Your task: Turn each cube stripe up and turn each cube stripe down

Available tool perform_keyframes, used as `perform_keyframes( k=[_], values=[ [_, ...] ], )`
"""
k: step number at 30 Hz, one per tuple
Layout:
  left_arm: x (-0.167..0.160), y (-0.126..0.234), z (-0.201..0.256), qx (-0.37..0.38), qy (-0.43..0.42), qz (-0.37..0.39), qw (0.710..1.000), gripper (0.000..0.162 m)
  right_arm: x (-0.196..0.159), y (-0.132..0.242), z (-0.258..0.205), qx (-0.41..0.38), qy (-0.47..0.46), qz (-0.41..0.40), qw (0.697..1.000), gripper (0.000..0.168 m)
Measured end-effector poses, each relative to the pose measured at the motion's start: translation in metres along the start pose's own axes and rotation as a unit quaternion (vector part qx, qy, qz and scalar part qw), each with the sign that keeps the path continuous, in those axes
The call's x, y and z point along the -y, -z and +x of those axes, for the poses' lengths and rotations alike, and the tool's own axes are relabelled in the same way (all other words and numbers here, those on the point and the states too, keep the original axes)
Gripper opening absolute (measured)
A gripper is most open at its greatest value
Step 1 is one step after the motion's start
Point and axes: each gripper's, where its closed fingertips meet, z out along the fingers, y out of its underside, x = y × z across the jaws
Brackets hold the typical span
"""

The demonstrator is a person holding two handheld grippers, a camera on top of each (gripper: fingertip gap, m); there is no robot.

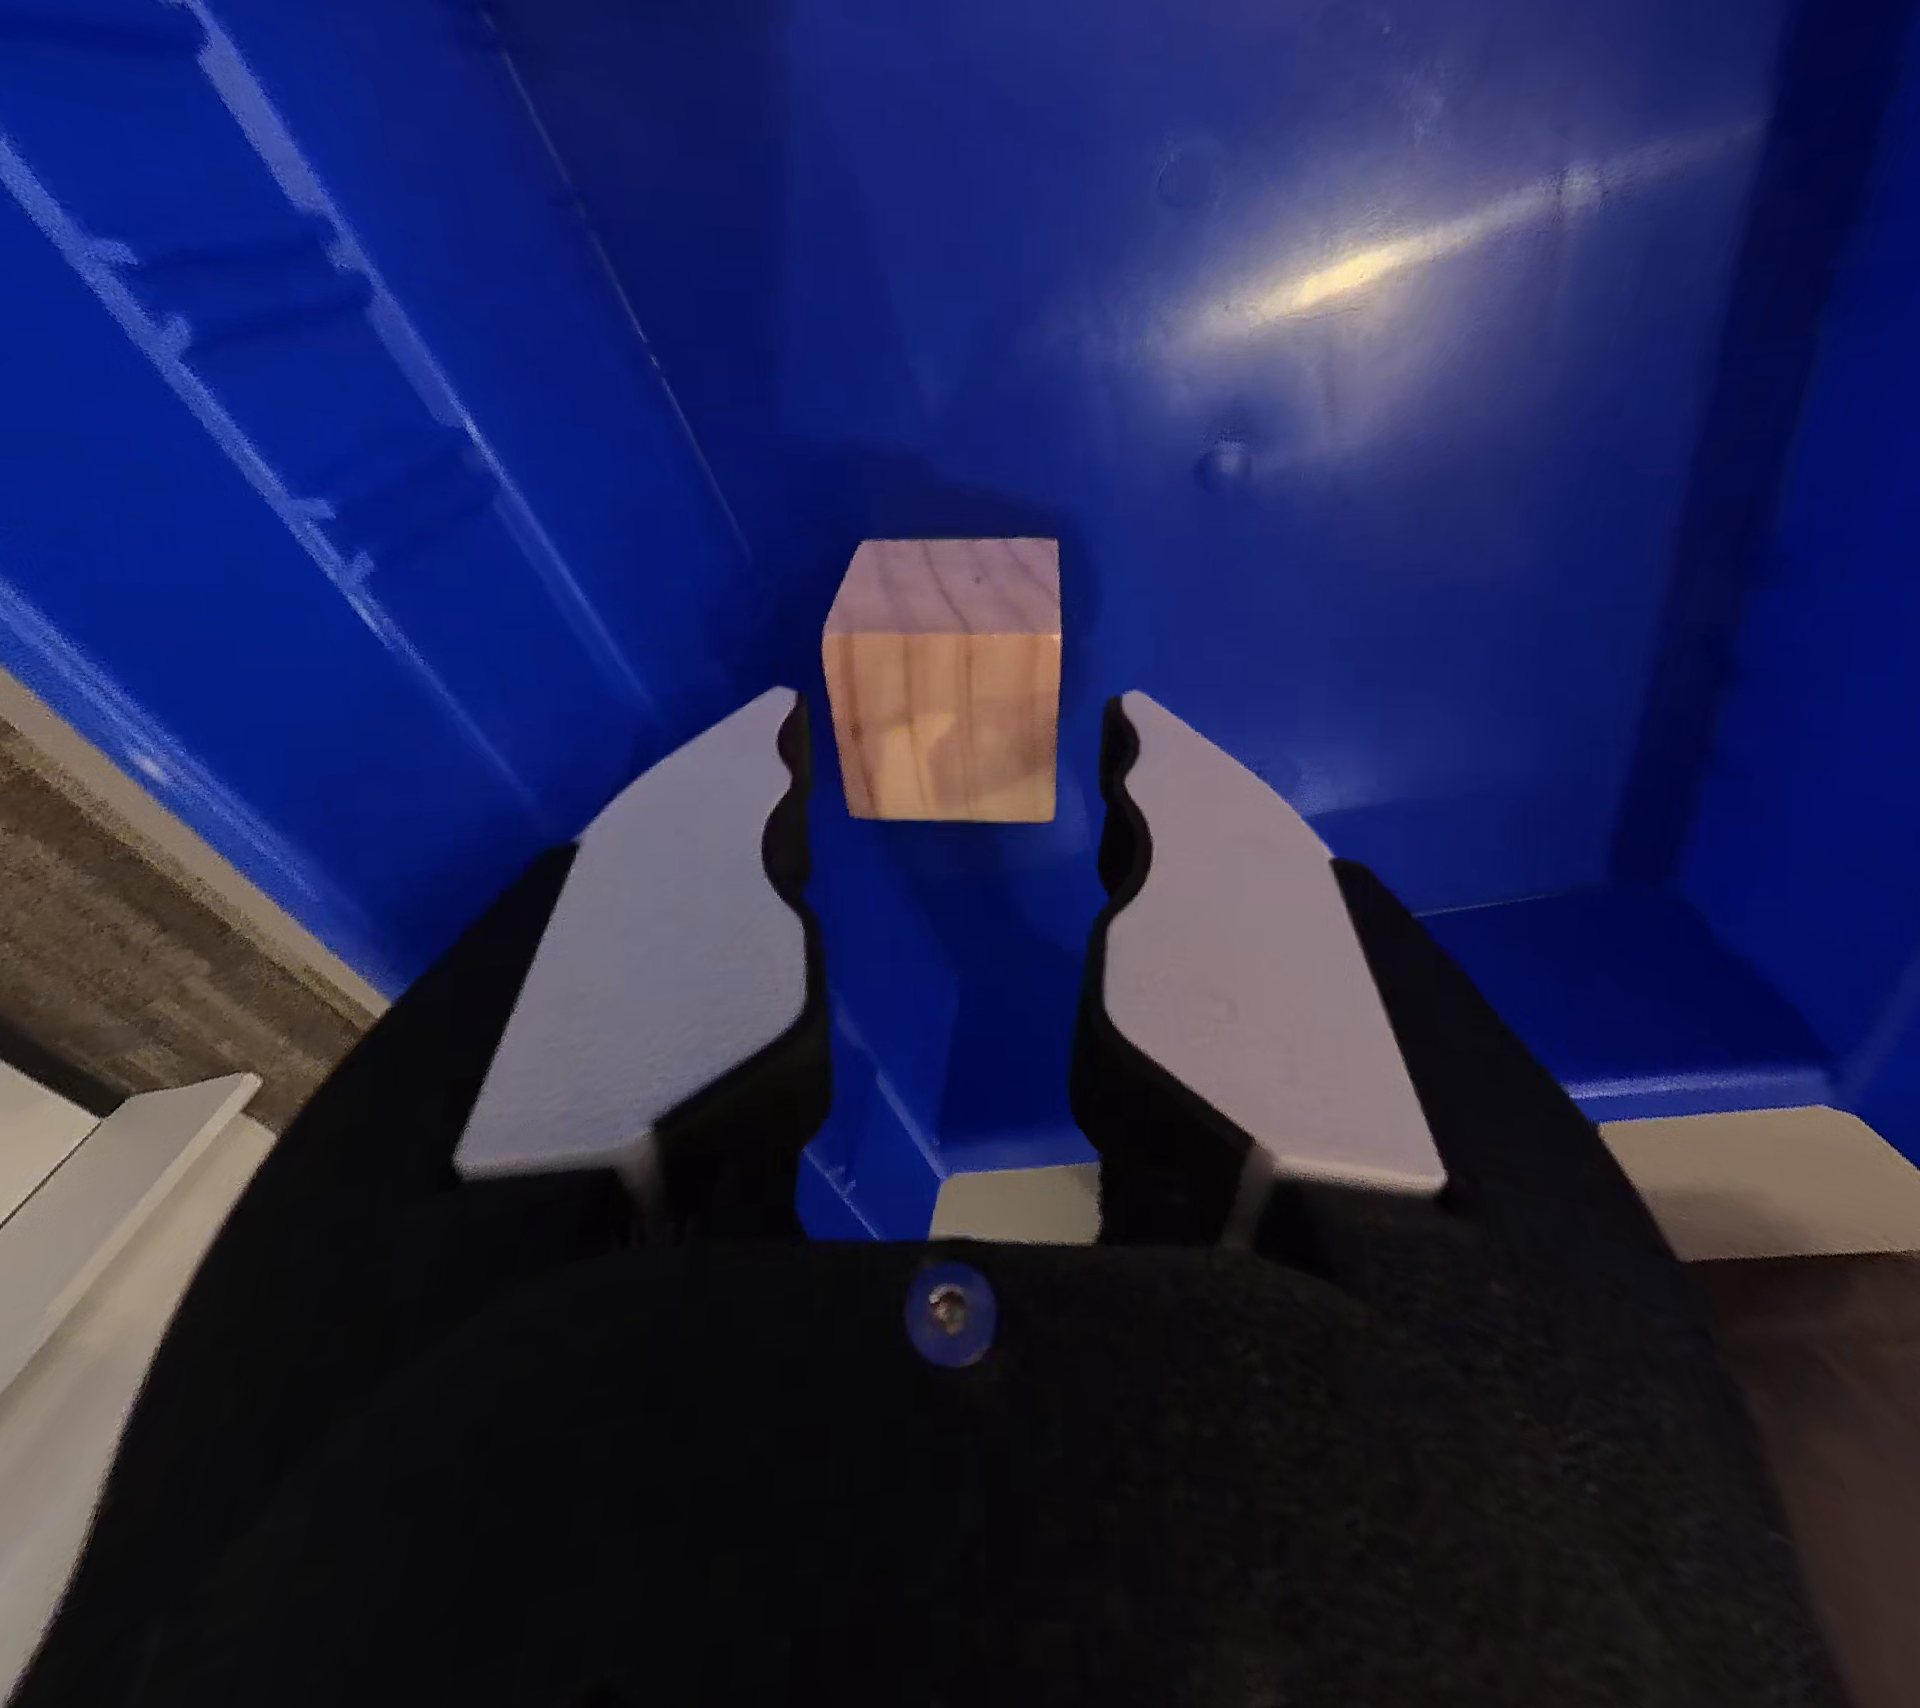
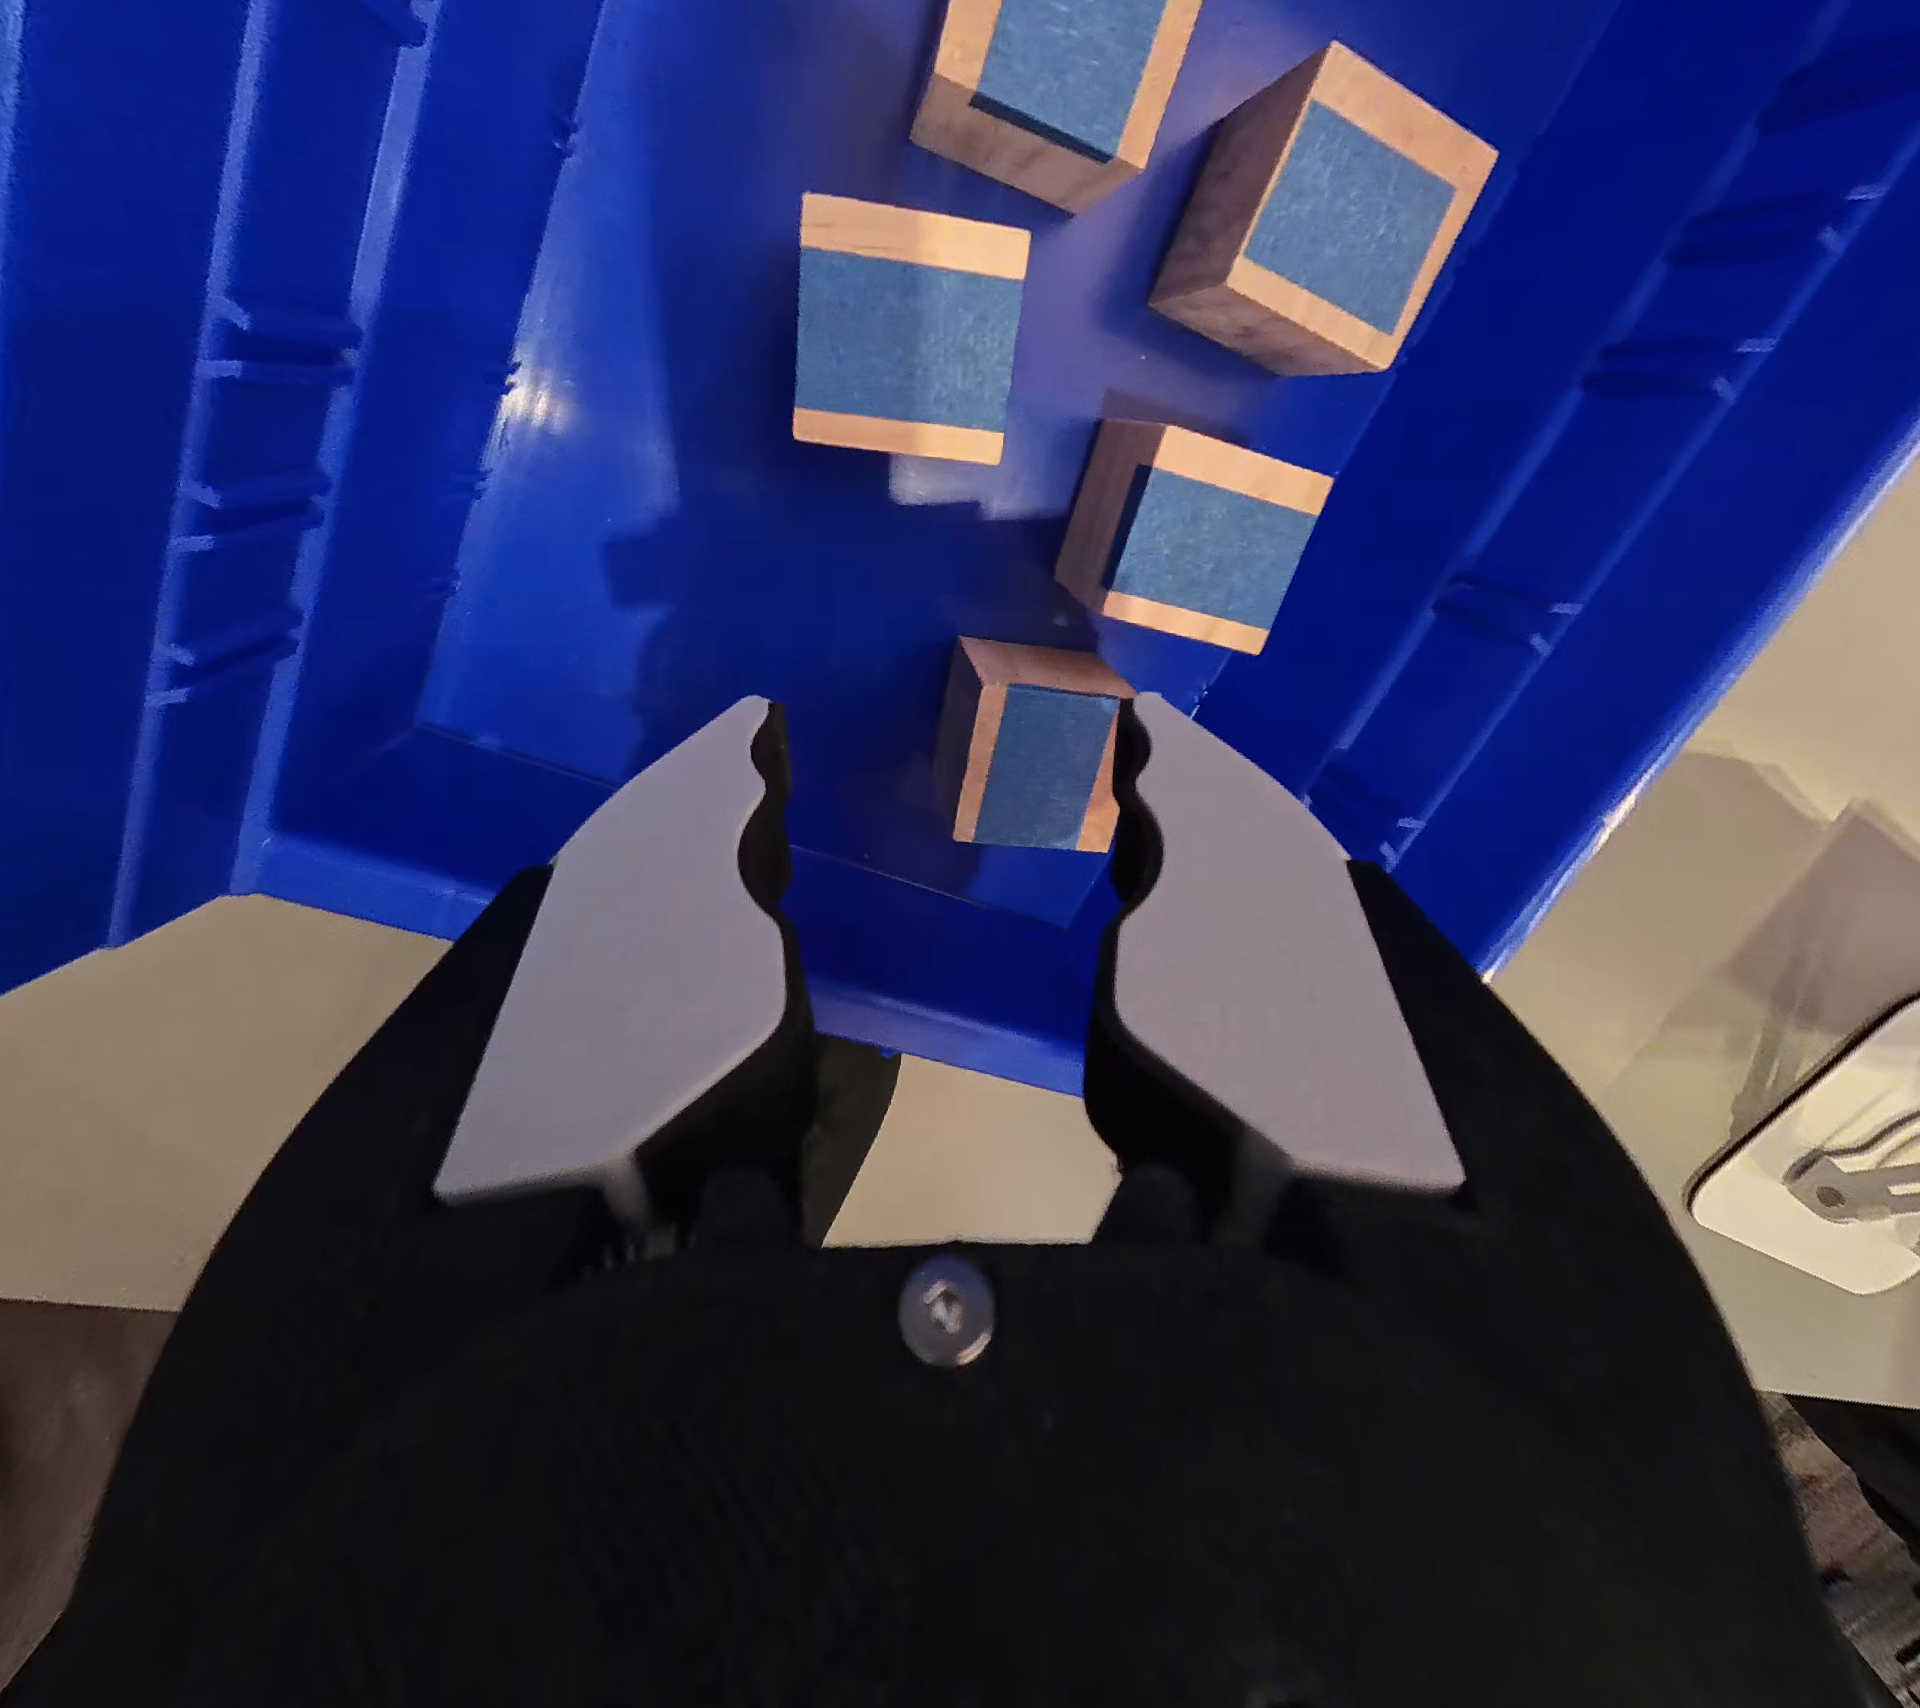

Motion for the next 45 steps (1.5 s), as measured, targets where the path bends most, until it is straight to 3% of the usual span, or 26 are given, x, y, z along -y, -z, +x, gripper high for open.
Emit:
perform_keyframes(
  k=[6, 8, 11, 14, 17, 20, 22, 25, 28, 31, 34, 37, 40, 45],
  values=[
    [-0.001, -0.011, 0.003, 0.002, -0.007, -0.027, 1.000, 0.055, 0.000, 0.004, -0.002, 0.000, 0.007, 0.006, 1.000, 0.062],
    [-0.003, -0.013, 0.001, 0.014, -0.013, -0.039, 0.999, 0.045, 0.000, 0.005, -0.003, -0.002, 0.010, 0.007, 1.000, 0.062],
    [-0.005, -0.011, 0.005, 0.009, -0.023, -0.044, 0.999, 0.045, 0.001, 0.008, -0.003, -0.010, 0.013, 0.011, 1.000, 0.061],
    [0.001, 0.003, 0.007, 0.010, -0.027, -0.009, 1.000, 0.045, 0.008, 0.020, 0.001, -0.045, 0.011, 0.037, 0.998, 0.059],
    [0.010, 0.038, 0.016, -0.007, -0.031, 0.073, 0.997, 0.045, 0.028, 0.052, 0.004, -0.111, 0.012, 0.110, 0.988, 0.060],
    [0.024, 0.099, 0.049, -0.088, -0.069, 0.225, 0.968, 0.045, 0.068, 0.103, -0.017, -0.163, 0.048, 0.251, 0.953, 0.059],
    [0.029, 0.148, 0.081, -0.160, -0.110, 0.333, 0.923, 0.044, 0.097, 0.136, -0.055, -0.157, 0.110, 0.358, 0.914, 0.058],
    [0.014, 0.206, 0.146, -0.314, -0.194, 0.406, 0.836, 0.044, 0.125, 0.169, -0.147, -0.069, 0.238, 0.486, 0.838, 0.064],
    [-0.001, 0.235, 0.199, -0.414, -0.263, 0.409, 0.770, 0.044, 0.128, 0.187, -0.236, 0.020, 0.343, 0.565, 0.750, 0.067],
    [-0.010, 0.246, 0.239, -0.485, -0.300, 0.383, 0.727, 0.044, 0.131, 0.201, -0.284, 0.009, 0.386, 0.616, 0.686, 0.068],
    [-0.021, 0.245, 0.267, -0.534, -0.331, 0.335, 0.702, 0.044, 0.133, 0.218, -0.306, -0.007, 0.398, 0.658, 0.640, 0.069],
    [-0.023, 0.242, 0.283, -0.554, -0.340, 0.311, 0.693, 0.044, 0.132, 0.227, -0.317, 0.007, 0.402, 0.671, 0.623, 0.067],
    [-0.026, 0.238, 0.295, -0.561, -0.355, 0.297, 0.686, 0.044, 0.132, 0.224, -0.321, 0.005, 0.413, 0.664, 0.624, 0.050],
    [-0.031, 0.232, 0.305, -0.560, -0.378, 0.277, 0.683, 0.045, 0.124, 0.219, -0.320, 0.019, 0.411, 0.659, 0.629, 0.046]
  ],
)
